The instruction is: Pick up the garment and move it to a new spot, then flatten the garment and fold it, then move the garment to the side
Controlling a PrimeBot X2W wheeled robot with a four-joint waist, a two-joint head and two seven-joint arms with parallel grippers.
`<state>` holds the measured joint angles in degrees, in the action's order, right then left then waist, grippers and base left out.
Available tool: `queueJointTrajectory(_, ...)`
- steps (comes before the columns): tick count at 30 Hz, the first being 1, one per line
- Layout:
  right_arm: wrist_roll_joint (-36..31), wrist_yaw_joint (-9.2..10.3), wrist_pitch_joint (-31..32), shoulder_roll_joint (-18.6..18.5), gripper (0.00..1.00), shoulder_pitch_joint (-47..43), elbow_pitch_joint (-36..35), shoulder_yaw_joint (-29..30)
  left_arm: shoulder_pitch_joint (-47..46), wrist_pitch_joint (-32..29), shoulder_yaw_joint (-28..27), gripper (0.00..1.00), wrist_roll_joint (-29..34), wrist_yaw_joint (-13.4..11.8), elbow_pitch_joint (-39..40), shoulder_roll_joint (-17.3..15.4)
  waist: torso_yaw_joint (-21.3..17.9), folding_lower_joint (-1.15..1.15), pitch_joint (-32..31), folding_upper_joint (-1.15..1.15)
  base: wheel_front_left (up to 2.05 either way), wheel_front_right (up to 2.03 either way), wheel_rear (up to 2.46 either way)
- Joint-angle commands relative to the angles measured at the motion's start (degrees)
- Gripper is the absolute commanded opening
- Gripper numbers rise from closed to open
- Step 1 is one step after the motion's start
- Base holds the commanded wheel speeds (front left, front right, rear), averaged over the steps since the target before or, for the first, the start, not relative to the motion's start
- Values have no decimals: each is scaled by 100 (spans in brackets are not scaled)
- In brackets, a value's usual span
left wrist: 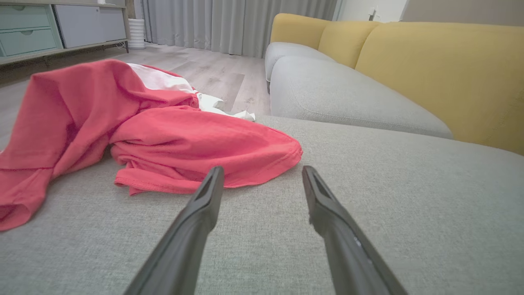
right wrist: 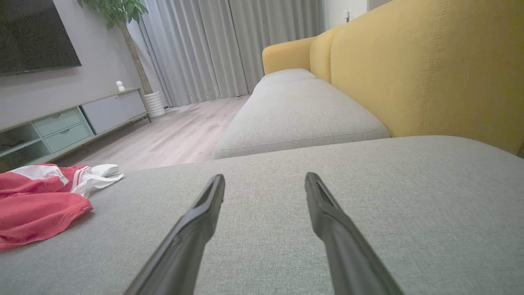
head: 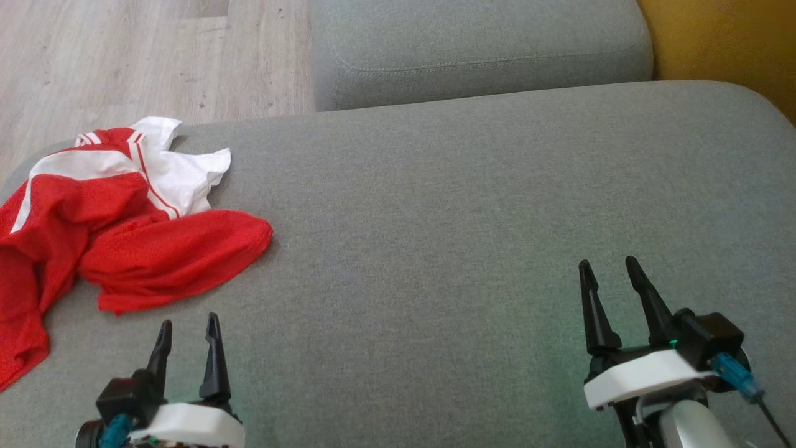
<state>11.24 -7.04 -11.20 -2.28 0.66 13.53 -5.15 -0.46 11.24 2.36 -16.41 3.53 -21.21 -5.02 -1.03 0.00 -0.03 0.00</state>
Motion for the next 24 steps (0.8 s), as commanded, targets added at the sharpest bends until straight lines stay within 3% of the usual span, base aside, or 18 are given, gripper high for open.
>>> queueJointTrajectory(1, -194, -39, -94, -50, 100, 210, -153, -105, -110, 91, -101, 100, 206, -24, 124, -134, 0, 0, -2, 0, 0, 0, 0)
queueJointTrajectory(15, -930, -44, -331, -58, 100, 189, 20, -110, -100, 326, -62, 100, 1108, -83, -86, -184, -10, 0, -4, 0, 0, 0, 0)
queueJointTrajectory(24, -785, -45, -380, -60, 100, 195, 266, -87, -98, 375, -126, 100, 1234, -129, -81, -187, -19, 0, -2, 0, 0, 0, 0)
